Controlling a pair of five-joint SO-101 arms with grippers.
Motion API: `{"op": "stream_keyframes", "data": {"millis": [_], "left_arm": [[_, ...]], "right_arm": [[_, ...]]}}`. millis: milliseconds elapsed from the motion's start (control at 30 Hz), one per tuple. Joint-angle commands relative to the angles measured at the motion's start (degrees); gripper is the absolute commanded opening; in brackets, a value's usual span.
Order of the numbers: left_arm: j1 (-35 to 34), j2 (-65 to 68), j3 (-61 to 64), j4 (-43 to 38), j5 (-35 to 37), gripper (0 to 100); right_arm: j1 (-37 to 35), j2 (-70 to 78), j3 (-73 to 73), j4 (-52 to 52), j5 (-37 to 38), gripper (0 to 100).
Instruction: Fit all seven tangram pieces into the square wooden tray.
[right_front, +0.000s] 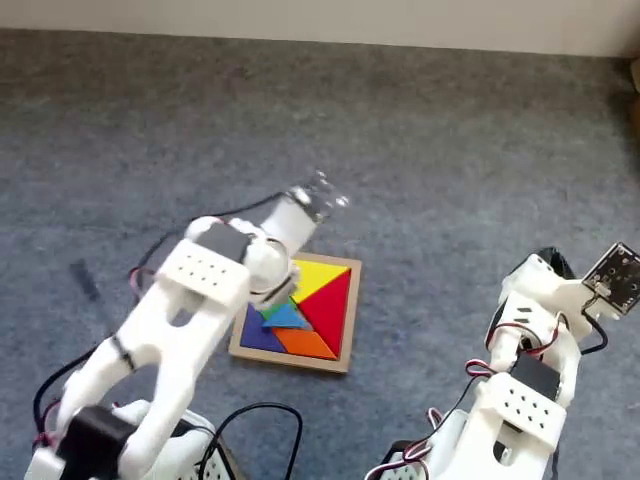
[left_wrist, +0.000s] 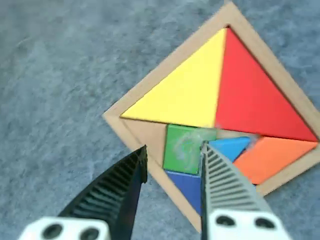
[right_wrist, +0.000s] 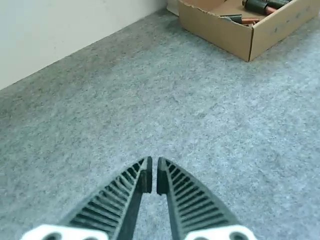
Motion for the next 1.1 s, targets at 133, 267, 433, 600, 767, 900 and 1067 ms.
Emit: {"op": "stream_keyframes", "data": {"millis": [133, 267, 433, 600, 767, 900, 1067], "left_arm": [[-4.9, -6.8, 11.0, -14.0, 2.2, 16], [-4.6, -4.7, 16.6, -22.1, 2.0, 16], [-3.6, -3.3, 17.2, -22.2, 1.9, 16], [-0.1, -2.3, 18.8, -22.1, -2.5, 16], [2.2, -2.4, 19.6, -22.1, -2.5, 16], [3.6, -2.5, 19.4, -22.3, -2.5, 16], [4.6, -4.9, 19.4, -22.4, -2.4, 16]], "right_arm": [[-4.0, -1.5, -0.4, -1.4, 0.0, 3.4], [-8.7, -1.5, -0.3, -1.4, 2.1, 3.4], [-14.5, -1.5, -0.1, -1.4, 8.5, 3.4], [-15.4, -1.5, 0.0, -1.4, 8.8, 3.4], [-15.4, -1.5, 0.0, -1.3, 8.8, 3.4], [-15.4, -1.5, 0.0, -1.3, 8.8, 3.4], [-15.4, -1.5, 0.0, -1.3, 8.8, 3.4]]}}
